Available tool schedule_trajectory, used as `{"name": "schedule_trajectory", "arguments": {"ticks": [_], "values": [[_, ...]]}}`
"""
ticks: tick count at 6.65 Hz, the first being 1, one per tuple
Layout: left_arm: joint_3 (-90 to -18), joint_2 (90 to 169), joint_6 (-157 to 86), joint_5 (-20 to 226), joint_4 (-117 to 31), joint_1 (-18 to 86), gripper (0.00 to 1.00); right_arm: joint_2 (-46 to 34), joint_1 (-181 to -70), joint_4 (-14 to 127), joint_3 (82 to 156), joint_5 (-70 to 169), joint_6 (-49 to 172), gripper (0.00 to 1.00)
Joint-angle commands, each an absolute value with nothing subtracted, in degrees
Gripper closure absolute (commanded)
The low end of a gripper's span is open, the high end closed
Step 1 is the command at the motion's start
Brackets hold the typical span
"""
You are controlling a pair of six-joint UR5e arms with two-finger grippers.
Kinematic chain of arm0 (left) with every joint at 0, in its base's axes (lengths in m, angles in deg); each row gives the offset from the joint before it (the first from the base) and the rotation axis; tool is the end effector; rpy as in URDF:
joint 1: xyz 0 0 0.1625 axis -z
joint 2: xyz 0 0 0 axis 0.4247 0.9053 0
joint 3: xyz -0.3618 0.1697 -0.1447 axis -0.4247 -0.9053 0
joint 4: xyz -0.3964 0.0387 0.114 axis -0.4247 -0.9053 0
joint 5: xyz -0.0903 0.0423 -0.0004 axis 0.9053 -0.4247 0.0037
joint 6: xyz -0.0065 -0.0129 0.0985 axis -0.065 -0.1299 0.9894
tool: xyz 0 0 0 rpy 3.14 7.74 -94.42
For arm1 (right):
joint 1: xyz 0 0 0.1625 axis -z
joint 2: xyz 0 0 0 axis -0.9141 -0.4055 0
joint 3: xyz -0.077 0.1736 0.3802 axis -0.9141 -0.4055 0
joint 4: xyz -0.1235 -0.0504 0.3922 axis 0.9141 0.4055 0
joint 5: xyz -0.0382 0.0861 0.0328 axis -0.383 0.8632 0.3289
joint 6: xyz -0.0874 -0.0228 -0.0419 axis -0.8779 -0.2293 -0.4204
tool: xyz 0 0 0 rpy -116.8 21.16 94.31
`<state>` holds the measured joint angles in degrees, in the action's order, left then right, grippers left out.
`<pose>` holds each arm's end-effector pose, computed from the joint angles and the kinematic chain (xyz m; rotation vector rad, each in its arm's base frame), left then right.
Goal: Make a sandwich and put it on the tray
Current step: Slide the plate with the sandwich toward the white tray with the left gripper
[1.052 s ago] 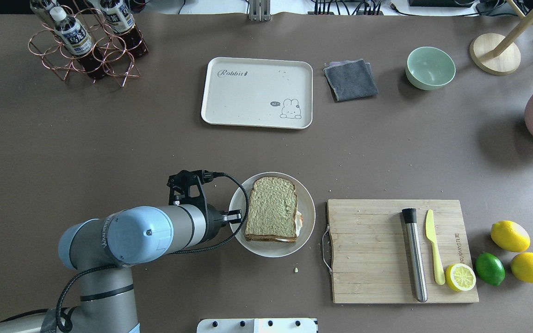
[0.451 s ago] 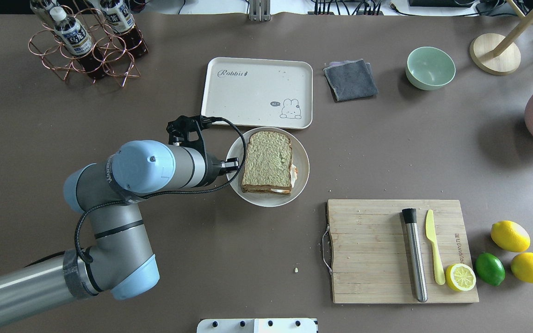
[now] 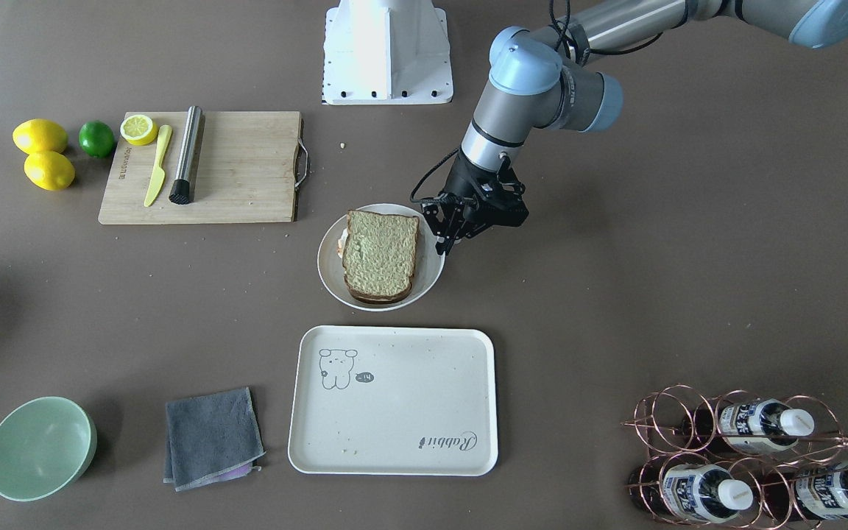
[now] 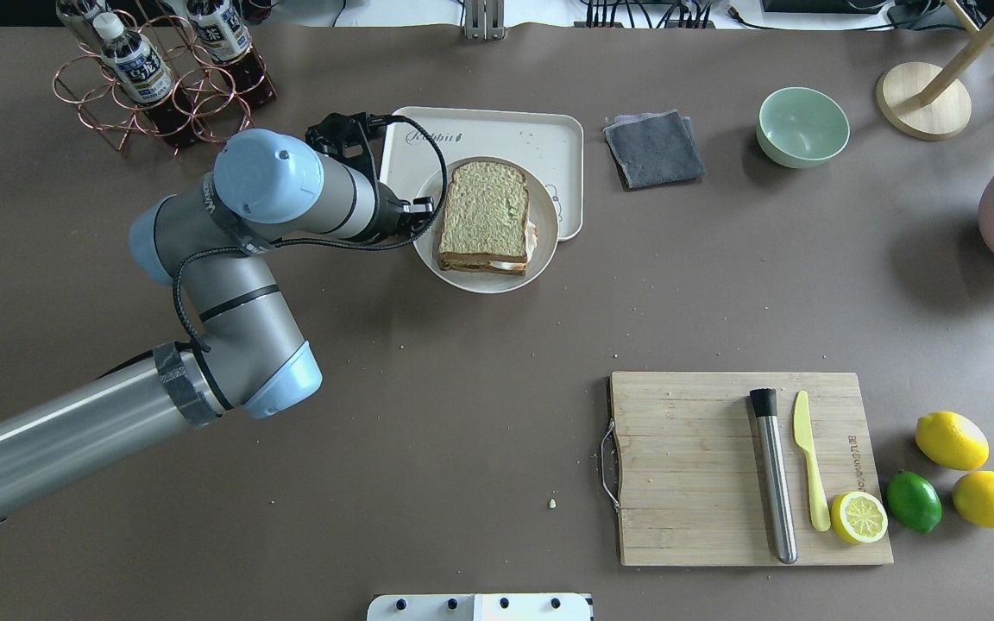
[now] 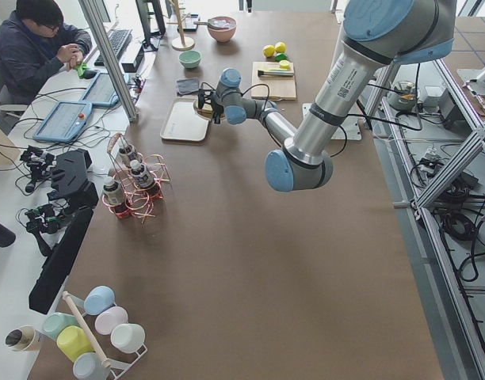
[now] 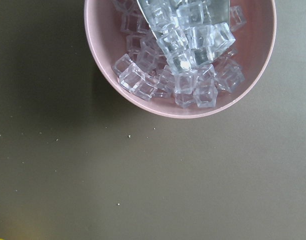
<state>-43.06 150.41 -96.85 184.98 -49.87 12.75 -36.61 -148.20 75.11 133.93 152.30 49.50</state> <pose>0.5210 -0.5453 0.2422 0.2893 1.0806 -0.2502 0.0170 -0.4244 0.6024 -0.0154 -0.6279 -0.0785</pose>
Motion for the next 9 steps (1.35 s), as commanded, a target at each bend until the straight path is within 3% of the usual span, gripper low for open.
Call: {"name": "schedule_trajectory", "arguments": {"ticks": [1, 3, 5, 7, 8, 9], "values": [[-29.26, 157.95, -95.11, 186.68, -54.26, 16.34, 1.00, -36.57, -148.25, 75.04, 133.80, 152.30, 49.61, 0.00], [-20.88, 163.15, -92.30, 186.68, -54.72, 17.67, 1.00, -36.48, -148.25, 75.04, 133.28, 152.21, 49.70, 0.00], [-19.97, 163.79, -92.21, 186.50, -55.43, 17.41, 1.00, -36.48, -148.25, 75.04, 133.01, 152.21, 49.53, 0.00], [-20.05, 163.70, -90.73, 186.15, -55.87, 17.06, 0.10, -36.48, -148.25, 75.04, 132.92, 152.21, 49.53, 0.00], [-20.58, 163.35, -89.41, 186.15, -56.04, 17.14, 0.03, -36.48, -148.25, 75.04, 132.57, 152.21, 49.53, 0.00], [-22.15, 163.00, -89.40, 186.15, -55.96, 17.49, 0.03, -36.39, -148.25, 75.04, 132.48, 152.21, 49.53, 0.00]]}}
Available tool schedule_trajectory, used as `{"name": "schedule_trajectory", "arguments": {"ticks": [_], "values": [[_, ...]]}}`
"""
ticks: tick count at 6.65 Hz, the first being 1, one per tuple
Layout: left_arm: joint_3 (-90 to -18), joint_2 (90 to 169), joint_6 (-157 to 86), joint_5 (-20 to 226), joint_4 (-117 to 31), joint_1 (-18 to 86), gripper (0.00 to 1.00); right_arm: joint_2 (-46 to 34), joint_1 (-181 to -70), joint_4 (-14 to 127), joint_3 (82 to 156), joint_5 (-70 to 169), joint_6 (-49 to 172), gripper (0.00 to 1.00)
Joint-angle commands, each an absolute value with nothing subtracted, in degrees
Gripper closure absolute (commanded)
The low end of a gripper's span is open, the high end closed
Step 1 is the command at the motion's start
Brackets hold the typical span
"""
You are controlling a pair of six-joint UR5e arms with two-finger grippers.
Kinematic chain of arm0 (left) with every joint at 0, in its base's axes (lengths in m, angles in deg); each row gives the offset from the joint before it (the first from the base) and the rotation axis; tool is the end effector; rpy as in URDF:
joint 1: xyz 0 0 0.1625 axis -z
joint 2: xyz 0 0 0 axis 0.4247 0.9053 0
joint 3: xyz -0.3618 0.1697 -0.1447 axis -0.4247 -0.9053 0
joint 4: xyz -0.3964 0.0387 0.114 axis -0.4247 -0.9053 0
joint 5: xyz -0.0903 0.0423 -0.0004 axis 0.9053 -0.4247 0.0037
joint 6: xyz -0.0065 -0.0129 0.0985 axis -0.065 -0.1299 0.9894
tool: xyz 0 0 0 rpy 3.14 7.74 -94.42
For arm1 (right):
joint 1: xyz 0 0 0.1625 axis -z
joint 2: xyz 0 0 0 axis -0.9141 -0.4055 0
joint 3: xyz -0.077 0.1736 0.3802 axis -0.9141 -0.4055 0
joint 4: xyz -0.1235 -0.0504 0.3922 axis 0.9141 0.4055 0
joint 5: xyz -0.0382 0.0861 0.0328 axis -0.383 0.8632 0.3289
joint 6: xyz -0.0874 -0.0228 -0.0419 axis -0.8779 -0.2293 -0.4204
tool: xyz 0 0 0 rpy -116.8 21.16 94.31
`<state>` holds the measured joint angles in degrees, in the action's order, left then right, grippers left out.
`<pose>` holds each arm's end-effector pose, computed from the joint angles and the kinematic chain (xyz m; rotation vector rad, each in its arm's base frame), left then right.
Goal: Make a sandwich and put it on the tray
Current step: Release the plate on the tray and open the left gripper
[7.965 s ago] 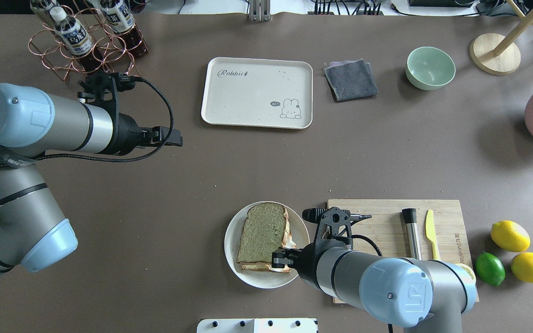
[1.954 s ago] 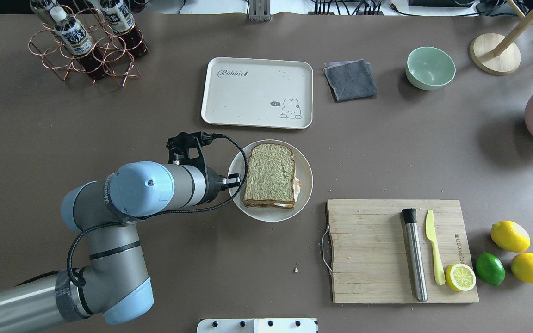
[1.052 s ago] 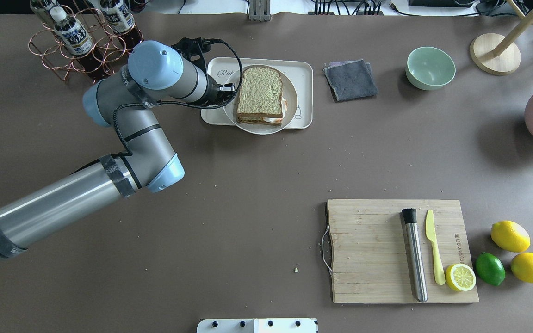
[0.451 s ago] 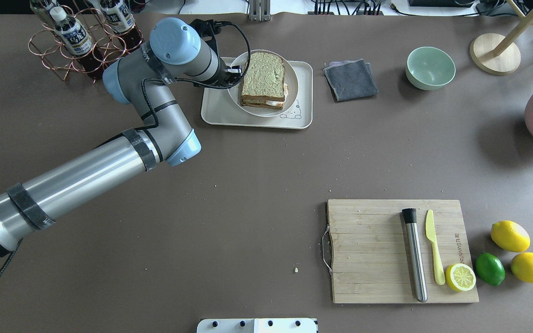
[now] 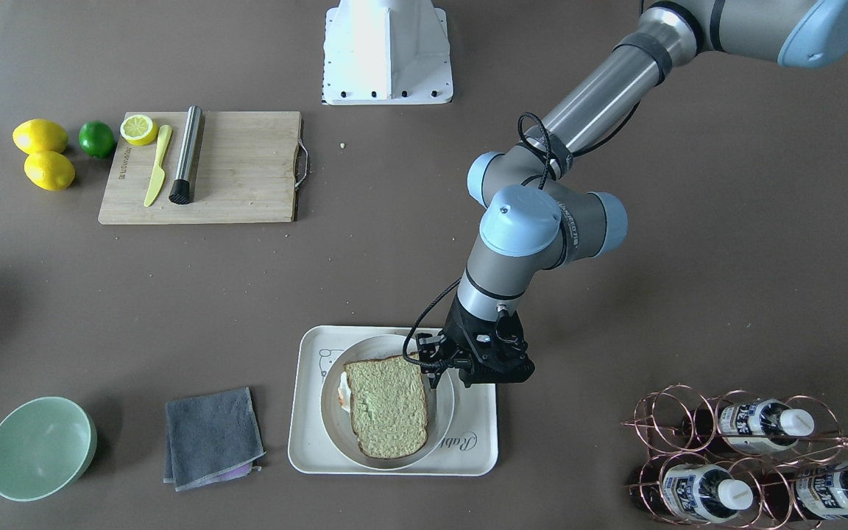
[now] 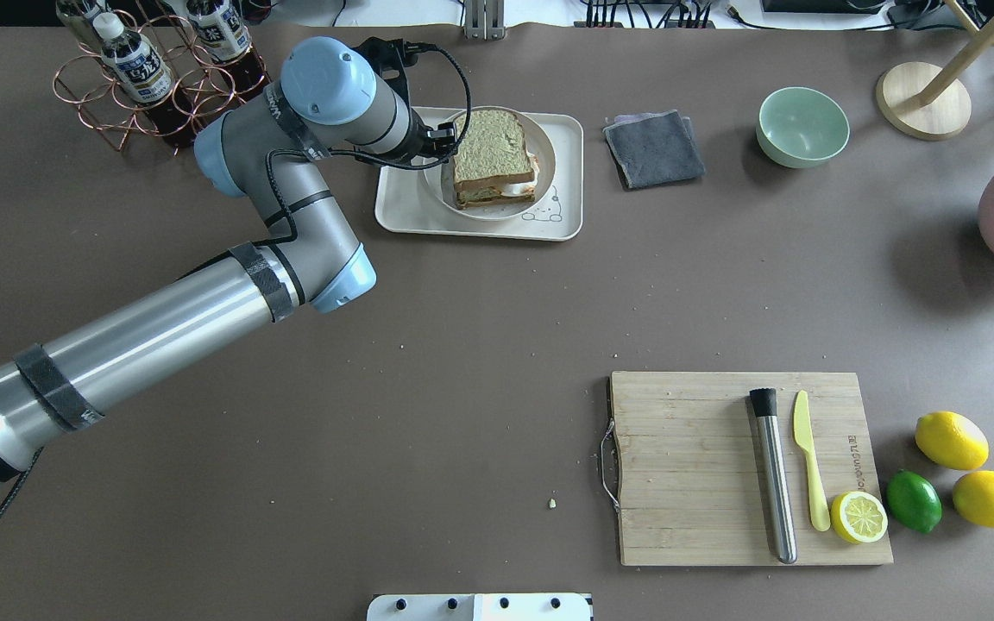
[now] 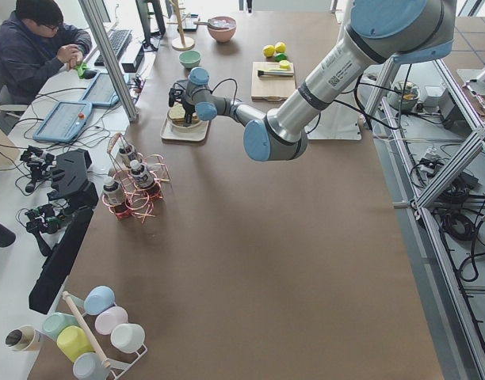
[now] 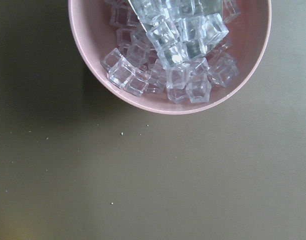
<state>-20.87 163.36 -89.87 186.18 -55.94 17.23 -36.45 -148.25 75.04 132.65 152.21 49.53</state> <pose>0.5481 -0.6466 0.2361 0.3479 1.0087 -0.2103 0.0174 -0.4251 0.6122 -0.0328 -0.6246 -0.0714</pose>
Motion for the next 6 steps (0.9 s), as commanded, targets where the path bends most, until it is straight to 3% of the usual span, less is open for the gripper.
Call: {"name": "schedule_trajectory", "arguments": {"ticks": [1, 4, 6], "values": [[-27.21, 160.39, -89.40, 186.50, -55.69, 18.02, 0.03, -36.57, -148.25, 75.04, 132.05, 152.12, 49.53, 0.00], [-48.20, 145.73, -88.26, 197.18, -48.17, 22.03, 0.03, -37.18, -148.25, 75.13, 131.34, 153.17, 49.61, 0.00], [-62.26, 132.22, -74.08, 197.75, -38.79, 24.77, 0.03, -38.06, -148.25, 75.13, 131.34, 153.53, 49.61, 0.00]]}}
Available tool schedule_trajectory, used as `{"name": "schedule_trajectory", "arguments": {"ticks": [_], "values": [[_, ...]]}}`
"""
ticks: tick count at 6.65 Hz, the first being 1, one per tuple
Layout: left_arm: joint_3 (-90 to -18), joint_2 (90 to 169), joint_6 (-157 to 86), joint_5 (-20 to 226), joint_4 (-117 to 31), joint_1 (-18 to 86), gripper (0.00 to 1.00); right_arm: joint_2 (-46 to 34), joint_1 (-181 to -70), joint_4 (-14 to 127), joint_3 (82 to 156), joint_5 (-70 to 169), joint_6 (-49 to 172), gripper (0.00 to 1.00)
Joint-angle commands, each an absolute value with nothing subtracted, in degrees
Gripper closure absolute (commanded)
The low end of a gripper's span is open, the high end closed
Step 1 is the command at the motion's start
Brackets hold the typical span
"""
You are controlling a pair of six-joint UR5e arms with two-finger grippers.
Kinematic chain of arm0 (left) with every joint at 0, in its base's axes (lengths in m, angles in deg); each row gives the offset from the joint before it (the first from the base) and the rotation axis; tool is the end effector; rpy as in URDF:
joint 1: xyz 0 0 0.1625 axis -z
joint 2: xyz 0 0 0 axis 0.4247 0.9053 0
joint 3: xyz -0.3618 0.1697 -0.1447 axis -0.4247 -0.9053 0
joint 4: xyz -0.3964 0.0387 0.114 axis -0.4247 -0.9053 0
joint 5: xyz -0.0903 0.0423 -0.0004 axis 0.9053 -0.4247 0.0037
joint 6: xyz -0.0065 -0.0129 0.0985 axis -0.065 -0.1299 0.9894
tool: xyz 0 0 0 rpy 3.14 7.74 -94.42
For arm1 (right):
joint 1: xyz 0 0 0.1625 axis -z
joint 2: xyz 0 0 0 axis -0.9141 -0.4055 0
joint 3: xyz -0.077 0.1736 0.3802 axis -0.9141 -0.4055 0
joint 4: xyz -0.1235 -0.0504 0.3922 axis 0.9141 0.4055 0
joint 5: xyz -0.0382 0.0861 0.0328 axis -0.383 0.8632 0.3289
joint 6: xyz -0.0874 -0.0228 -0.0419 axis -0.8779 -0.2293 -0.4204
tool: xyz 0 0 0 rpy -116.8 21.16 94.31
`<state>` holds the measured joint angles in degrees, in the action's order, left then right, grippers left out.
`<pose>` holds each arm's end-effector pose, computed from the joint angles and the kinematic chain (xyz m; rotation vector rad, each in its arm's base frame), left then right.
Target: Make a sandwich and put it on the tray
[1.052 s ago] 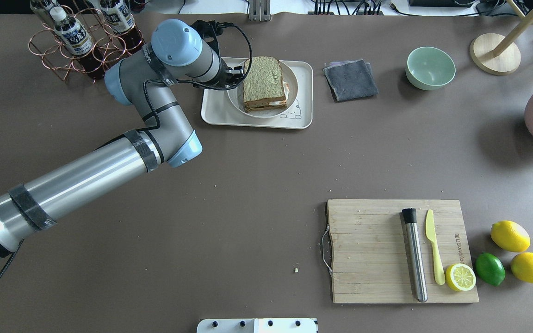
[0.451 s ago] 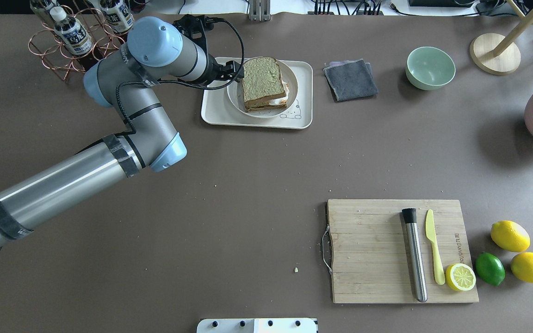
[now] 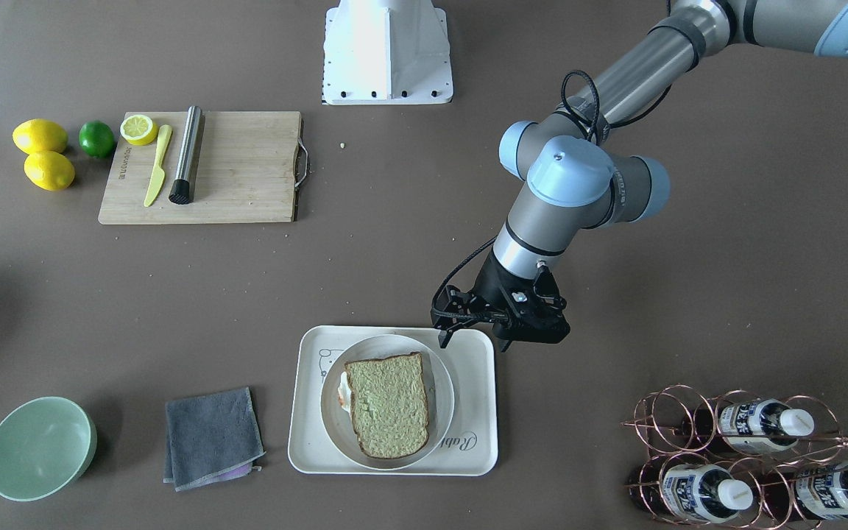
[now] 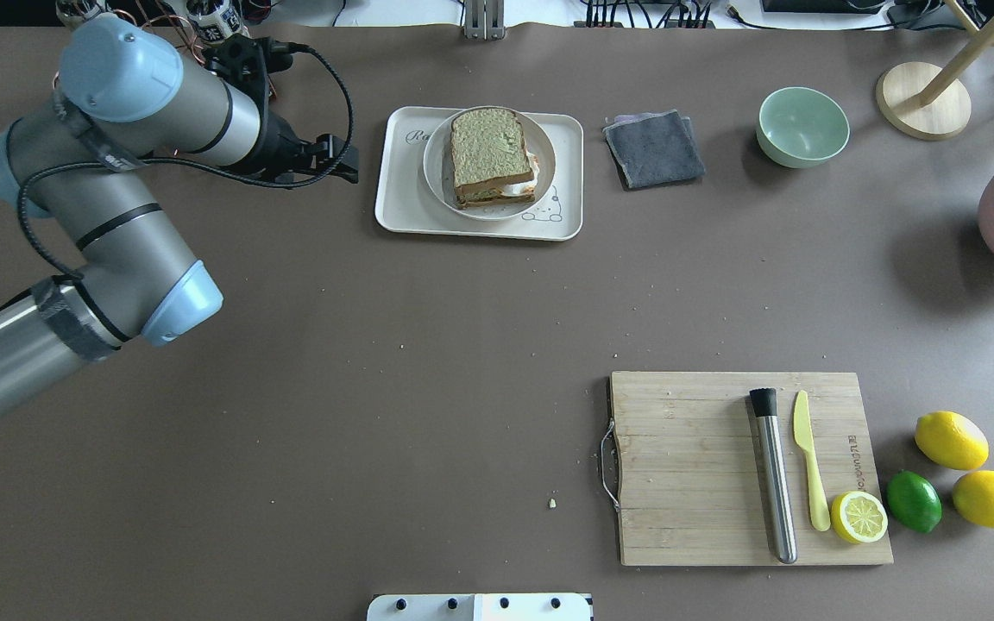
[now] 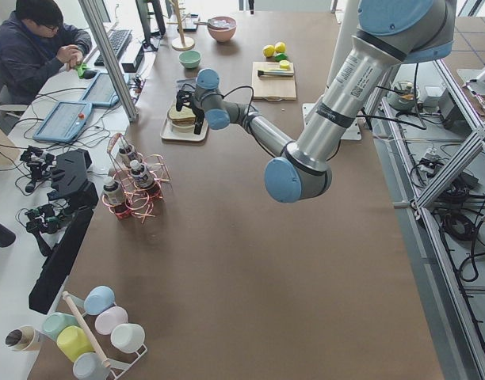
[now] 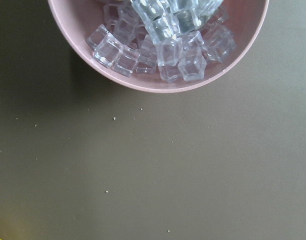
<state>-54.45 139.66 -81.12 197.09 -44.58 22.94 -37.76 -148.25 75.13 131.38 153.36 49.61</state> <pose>0.3842 -0.5635 0.2914 0.3112 1.0335 -0.0677 0.0174 -0.4135 0.6315 -0.0801 -0.6397 -0.0553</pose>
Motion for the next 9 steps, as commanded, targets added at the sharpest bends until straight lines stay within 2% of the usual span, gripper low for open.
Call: {"name": "schedule_trajectory", "arguments": {"ticks": [1, 3, 5, 7, 9], "values": [[-69.03, 123.97, -66.01, 198.10, -34.64, 28.09, 0.03, -38.15, -148.34, 75.13, 131.43, 153.44, 49.61, 0.00], [-68.93, 117.32, -47.91, 211.39, -29.44, 42.38, 0.03, -38.06, -149.21, 75.13, 130.81, 153.26, 49.53, 0.00], [-62.19, 113.26, -19.49, 212.35, -24.16, 54.36, 0.03, -38.06, -149.31, 75.13, 130.81, 153.35, 49.61, 0.00], [-59.34, 111.41, -14.69, 213.05, -15.84, 59.40, 0.03, -38.06, -149.31, 75.13, 130.81, 153.35, 49.53, 0.00], [-59.26, 108.70, -14.69, 213.22, -15.79, 62.48, 0.03, -37.80, -149.31, 75.04, 130.81, 153.35, 49.61, 0.00]]}}
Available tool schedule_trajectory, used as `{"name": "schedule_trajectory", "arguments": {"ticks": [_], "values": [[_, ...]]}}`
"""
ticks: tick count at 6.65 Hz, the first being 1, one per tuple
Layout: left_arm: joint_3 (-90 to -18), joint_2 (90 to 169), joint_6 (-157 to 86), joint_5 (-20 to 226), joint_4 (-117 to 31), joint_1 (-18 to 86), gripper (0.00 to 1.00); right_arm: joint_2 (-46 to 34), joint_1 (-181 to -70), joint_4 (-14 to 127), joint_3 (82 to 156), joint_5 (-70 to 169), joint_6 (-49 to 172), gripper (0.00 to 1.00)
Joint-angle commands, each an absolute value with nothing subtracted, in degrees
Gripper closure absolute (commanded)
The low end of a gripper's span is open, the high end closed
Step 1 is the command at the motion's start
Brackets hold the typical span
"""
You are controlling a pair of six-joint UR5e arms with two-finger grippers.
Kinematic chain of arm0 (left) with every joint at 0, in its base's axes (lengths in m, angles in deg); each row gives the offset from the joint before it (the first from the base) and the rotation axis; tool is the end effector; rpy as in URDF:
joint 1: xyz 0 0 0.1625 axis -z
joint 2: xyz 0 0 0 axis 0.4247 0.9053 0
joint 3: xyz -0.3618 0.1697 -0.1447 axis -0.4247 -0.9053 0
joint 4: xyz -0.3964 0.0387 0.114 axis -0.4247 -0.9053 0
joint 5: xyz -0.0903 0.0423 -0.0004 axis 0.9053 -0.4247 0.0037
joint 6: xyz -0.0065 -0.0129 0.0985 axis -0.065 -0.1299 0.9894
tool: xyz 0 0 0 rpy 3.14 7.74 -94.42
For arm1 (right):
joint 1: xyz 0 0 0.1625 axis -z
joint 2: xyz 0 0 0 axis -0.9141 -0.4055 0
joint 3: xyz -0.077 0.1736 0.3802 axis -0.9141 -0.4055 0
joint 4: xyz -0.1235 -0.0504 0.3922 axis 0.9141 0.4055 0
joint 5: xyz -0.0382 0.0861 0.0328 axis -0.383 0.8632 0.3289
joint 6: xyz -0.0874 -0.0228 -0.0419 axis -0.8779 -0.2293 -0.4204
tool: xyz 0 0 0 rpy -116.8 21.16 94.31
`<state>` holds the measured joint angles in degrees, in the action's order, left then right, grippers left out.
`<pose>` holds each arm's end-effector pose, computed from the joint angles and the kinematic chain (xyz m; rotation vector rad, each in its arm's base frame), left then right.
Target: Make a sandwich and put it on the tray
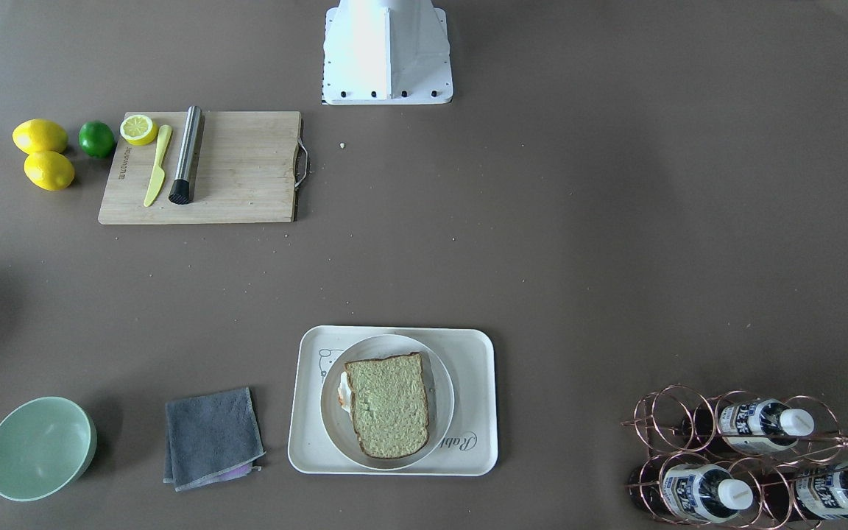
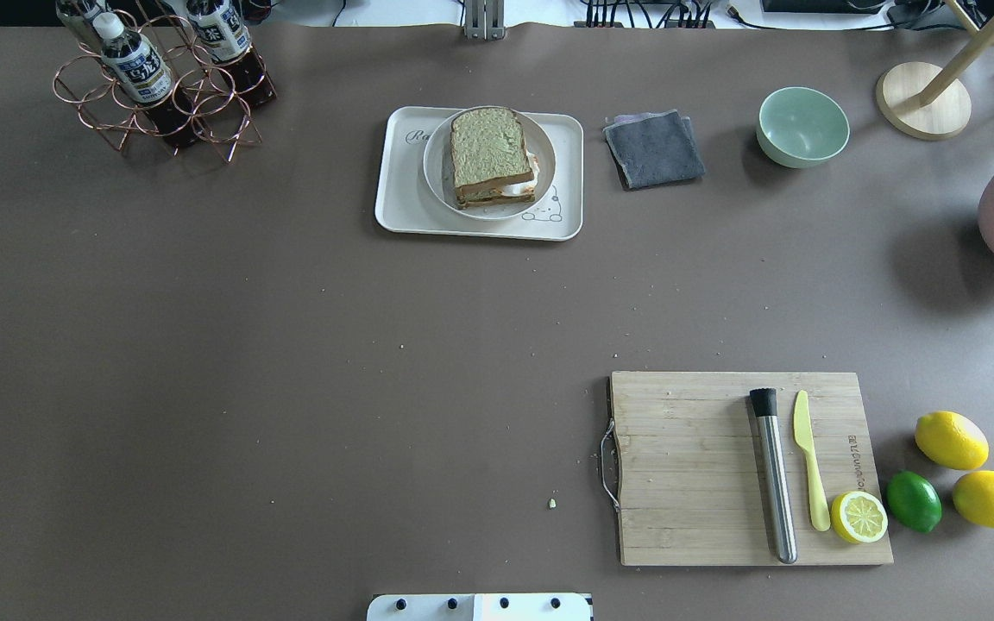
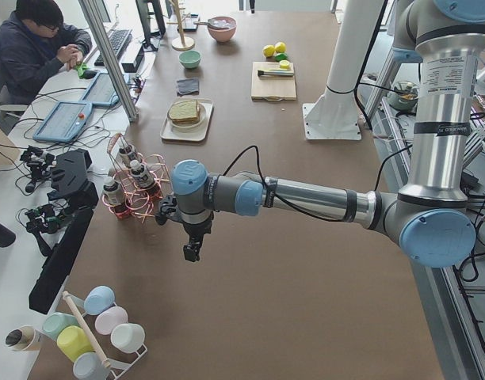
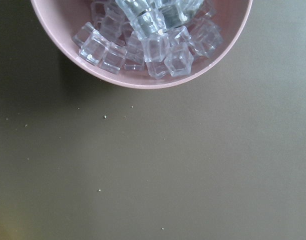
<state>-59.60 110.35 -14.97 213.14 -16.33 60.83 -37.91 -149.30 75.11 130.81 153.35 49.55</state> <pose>-0.0321 -0.5033 0.6044 0.1107 0.7232 0.1976 0.0252 -0.4113 0.6374 -0.0856 -0.6391 -0.0347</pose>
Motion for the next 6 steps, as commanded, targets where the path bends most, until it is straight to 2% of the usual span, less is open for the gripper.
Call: {"name": "schedule_trajectory", "arguments": {"ticks": [1, 6], "values": [[-58.99, 108.60, -14.78, 213.22, -15.62, 62.49, 0.03, -37.80, -149.31, 75.04, 130.81, 153.26, 49.61, 0.00], [-57.67, 108.33, -14.69, 213.22, -15.79, 62.49, 0.03, -38.41, -149.31, 75.13, 130.73, 153.44, 49.61, 0.00]]}}
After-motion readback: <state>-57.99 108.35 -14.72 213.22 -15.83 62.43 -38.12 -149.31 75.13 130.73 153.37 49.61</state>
